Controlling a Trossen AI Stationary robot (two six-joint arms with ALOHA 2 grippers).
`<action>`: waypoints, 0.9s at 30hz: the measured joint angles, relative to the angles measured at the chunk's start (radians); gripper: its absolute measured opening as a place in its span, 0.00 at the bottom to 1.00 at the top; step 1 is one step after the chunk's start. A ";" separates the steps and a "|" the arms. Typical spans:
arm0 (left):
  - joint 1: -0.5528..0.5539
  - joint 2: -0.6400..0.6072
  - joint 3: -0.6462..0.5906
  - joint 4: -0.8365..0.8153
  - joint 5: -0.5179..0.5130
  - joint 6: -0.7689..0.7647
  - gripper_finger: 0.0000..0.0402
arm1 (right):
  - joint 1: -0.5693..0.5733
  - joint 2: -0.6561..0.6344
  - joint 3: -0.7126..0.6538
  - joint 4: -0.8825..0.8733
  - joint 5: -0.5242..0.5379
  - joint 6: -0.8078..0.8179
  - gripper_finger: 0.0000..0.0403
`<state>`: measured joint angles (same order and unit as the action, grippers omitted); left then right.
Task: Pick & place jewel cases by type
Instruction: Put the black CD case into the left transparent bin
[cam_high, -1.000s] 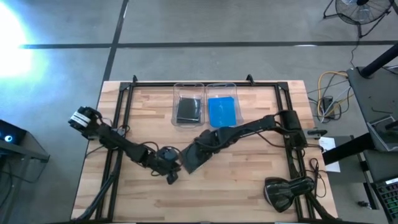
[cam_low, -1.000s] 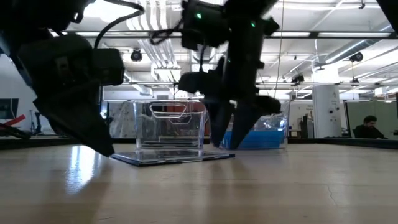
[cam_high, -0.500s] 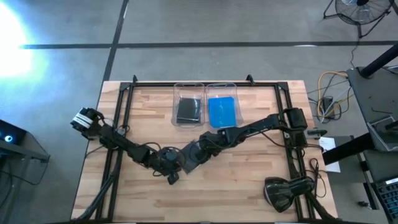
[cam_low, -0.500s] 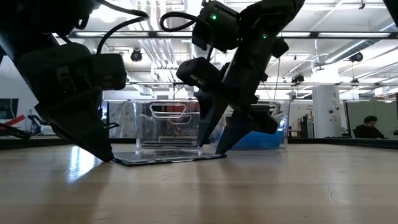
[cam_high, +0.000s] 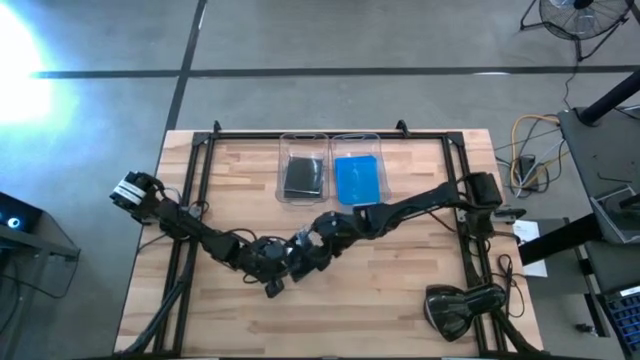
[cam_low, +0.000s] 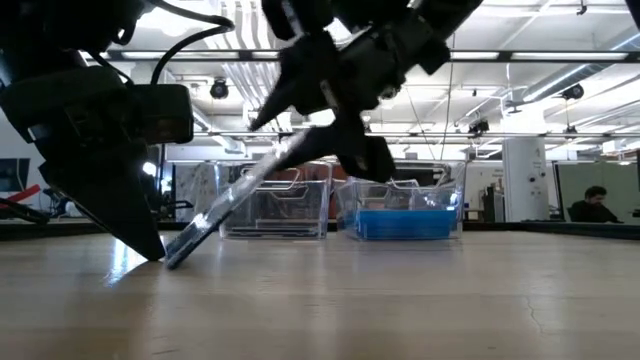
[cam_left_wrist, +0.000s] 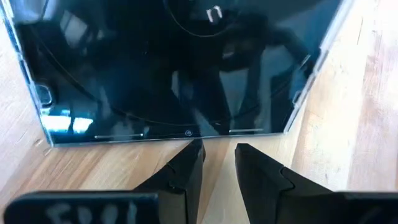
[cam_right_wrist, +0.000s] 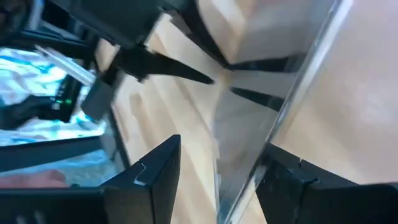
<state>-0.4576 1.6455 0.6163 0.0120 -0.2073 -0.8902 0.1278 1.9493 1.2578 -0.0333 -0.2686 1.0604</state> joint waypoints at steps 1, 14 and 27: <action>0.000 0.000 0.000 0.000 0.000 0.000 0.21 | 0.006 0.018 0.011 0.005 -0.002 0.011 0.43; -0.093 -0.084 -0.014 -0.091 -0.145 -0.125 0.21 | 0.017 0.044 0.034 -0.017 -0.007 0.098 0.16; -0.429 -0.338 -0.033 -0.570 -0.421 -0.794 0.21 | -0.132 -0.179 0.304 -0.530 0.244 -0.669 0.03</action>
<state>-0.8867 1.3072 0.5831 -0.5579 -0.6286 -1.6843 -0.0047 1.7704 1.5616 -0.5635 -0.0244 0.3912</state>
